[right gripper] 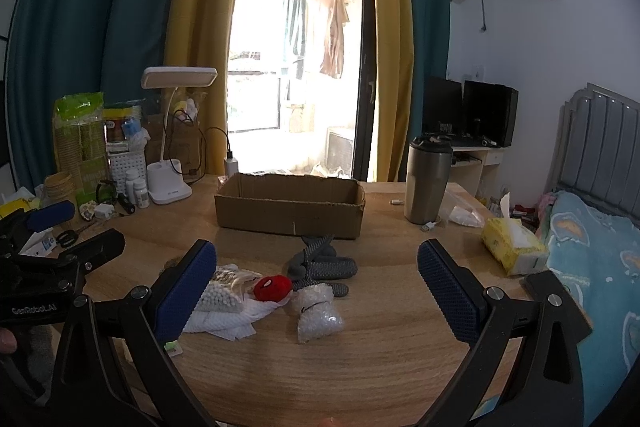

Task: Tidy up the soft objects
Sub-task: 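Grasp the cartoon tissue pack with the left tool while the right tool grasps the bubble-wrap bundle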

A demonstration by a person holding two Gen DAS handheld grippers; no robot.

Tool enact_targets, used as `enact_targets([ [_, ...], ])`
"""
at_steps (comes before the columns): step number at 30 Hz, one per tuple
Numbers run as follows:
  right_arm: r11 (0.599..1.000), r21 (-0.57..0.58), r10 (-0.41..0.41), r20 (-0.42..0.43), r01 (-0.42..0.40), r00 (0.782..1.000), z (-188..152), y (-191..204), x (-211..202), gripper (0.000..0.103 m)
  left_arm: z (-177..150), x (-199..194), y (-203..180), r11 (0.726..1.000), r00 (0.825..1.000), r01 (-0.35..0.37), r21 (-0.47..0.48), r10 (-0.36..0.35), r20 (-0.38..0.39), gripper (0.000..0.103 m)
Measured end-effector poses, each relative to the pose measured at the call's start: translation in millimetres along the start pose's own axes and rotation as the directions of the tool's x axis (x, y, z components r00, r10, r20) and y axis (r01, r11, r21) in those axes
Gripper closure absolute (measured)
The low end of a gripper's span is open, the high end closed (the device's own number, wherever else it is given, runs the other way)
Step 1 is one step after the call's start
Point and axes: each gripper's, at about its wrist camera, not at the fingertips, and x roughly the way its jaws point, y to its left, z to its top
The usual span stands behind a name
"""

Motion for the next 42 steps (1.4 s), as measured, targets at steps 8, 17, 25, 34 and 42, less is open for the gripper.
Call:
enact_targets([
  [8,1.000,0.023,0.001,-0.047,0.000,0.999,-20.5,-9.9,18.2,0.001,-20.7,24.9,-4.3,1.000,0.995,-0.010,0.030,0.013,-0.099,0.000],
  [17,0.997,0.074,0.023,-0.124,-0.014,0.992,-49.3,-24.3,42.7,0.001,-53.5,50.4,-16.3,0.996,0.972,0.013,0.086,0.007,-0.236,0.001],
  [25,0.996,0.077,0.047,-0.171,-0.034,0.984,-63.9,-23.9,61.8,0.001,-76.9,66.0,-19.1,0.995,0.950,0.019,0.095,0.011,-0.313,0.001],
  [34,0.998,0.036,0.066,-0.226,-0.059,0.972,-69.6,-23.1,93.9,0.001,-90.5,76.3,-20.5,0.992,0.924,0.068,0.109,-0.021,-0.381,0.009],
  [42,0.992,0.041,0.123,-0.290,-0.116,0.949,-64.5,-25.3,125.3,0.004,-94.5,79.4,-19.4,0.992,0.913,0.086,0.095,-0.040,-0.406,0.038],
])
